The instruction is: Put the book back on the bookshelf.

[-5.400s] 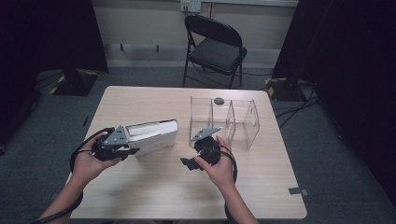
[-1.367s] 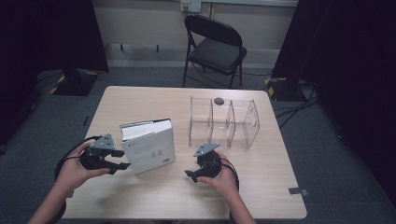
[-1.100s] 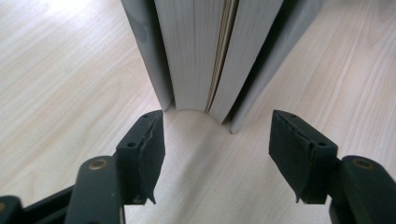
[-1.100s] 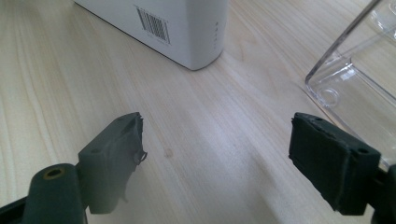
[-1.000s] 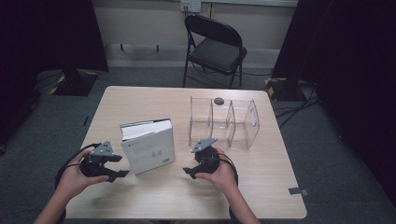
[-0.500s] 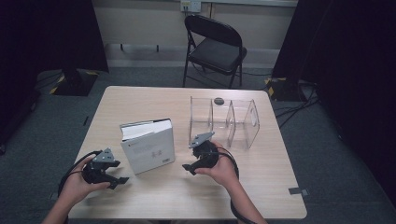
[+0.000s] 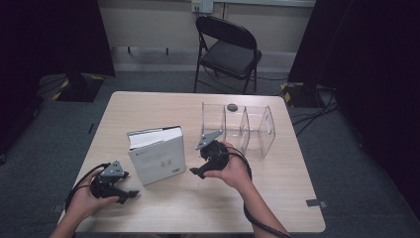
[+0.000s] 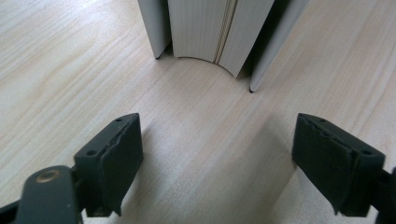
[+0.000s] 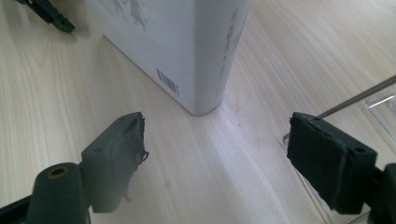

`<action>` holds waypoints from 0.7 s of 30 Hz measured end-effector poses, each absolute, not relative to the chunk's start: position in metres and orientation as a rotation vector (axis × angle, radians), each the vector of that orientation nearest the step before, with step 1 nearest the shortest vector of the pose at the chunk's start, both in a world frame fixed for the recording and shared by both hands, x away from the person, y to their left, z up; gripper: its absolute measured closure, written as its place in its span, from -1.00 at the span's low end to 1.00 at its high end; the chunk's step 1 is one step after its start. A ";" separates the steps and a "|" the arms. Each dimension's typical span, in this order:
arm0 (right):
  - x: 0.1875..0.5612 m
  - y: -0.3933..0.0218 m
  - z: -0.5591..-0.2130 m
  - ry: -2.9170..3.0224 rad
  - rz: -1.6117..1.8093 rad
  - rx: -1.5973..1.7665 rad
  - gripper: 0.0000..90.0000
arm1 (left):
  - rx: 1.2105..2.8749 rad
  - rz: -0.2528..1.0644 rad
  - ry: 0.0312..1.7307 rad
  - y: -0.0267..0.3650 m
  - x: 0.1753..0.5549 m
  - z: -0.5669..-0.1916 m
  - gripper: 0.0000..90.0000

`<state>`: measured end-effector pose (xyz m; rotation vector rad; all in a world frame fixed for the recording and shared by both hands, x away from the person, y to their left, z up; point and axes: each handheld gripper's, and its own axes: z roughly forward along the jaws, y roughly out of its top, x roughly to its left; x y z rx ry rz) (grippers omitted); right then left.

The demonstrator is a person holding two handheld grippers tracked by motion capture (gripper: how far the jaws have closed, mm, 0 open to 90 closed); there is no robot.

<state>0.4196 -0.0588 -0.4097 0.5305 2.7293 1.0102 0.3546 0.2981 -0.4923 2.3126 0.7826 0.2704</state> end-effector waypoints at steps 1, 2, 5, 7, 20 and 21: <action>0.420 -0.056 -0.406 2.740 1.001 0.520 -0.60 | 2.295 0.276 0.783 0.298 0.355 -0.494 -0.68; 0.420 -0.056 -0.406 2.740 1.001 0.520 -0.60 | 2.301 0.274 0.779 0.298 0.355 -0.494 -0.68; 0.423 -0.051 -0.399 2.752 0.997 0.498 -0.60 | 2.300 0.283 0.746 0.300 0.355 -0.496 -0.72; 0.424 -0.050 -0.395 2.758 0.993 0.499 -0.60 | 2.287 0.286 0.743 0.300 0.355 -0.497 -0.78; 0.436 -0.046 -0.373 2.759 1.035 0.485 -0.60 | 2.255 0.294 0.706 0.297 0.354 -0.504 -1.00; 0.437 -0.046 -0.372 2.761 1.028 0.479 -0.60 | 2.254 0.289 0.707 0.297 0.354 -0.504 -1.00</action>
